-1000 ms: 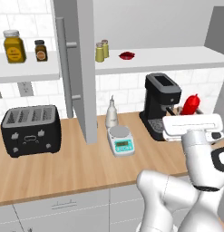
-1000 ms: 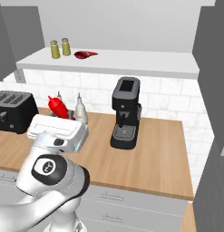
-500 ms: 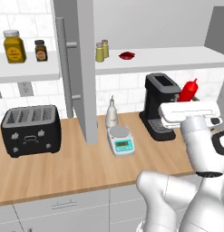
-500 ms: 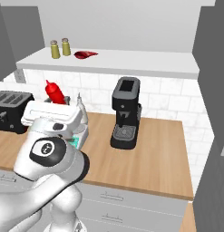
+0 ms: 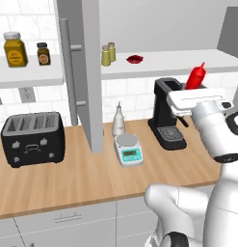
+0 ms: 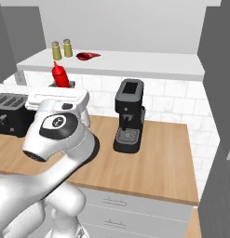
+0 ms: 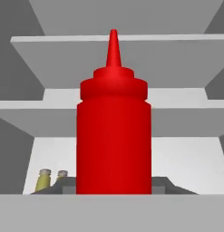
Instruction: Put the shaker and condiment bottle from the counter next to their counterparts in the cabinet.
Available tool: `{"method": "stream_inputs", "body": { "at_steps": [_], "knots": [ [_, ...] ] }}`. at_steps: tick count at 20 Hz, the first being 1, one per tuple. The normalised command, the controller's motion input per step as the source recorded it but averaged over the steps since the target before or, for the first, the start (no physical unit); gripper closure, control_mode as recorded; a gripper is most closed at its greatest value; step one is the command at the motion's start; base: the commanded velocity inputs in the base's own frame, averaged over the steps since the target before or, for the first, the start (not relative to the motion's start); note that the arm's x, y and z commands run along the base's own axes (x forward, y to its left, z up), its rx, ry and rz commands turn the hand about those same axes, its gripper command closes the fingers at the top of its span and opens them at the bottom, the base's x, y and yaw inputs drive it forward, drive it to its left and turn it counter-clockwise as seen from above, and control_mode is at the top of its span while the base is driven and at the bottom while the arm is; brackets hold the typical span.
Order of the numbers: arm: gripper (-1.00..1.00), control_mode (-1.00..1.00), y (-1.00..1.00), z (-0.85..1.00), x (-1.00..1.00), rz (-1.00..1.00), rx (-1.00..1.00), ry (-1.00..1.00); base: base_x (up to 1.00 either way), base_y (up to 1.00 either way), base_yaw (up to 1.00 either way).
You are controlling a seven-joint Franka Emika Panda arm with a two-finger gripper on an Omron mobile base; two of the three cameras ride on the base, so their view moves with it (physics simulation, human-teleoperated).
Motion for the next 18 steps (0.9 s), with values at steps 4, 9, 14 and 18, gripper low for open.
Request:
{"method": "stream_inputs", "body": {
  "at_steps": [4,9,14,18],
  "knots": [
    [1.0,-1.0,0.0,0.37,0.0,0.15,-0.03,0.12,0.0,0.0,0.0],
    [1.0,-1.0,0.0,0.4,0.04,0.13,-0.07,0.08,0.0,0.0,0.0],
    [1.0,-1.0,0.0,0.44,0.0,0.09,0.0,0.23,0.0,0.0,0.0],
    [1.0,-1.0,0.0,0.45,0.0,0.08,0.0,0.34,0.0,0.0,0.0]
  ]
}}
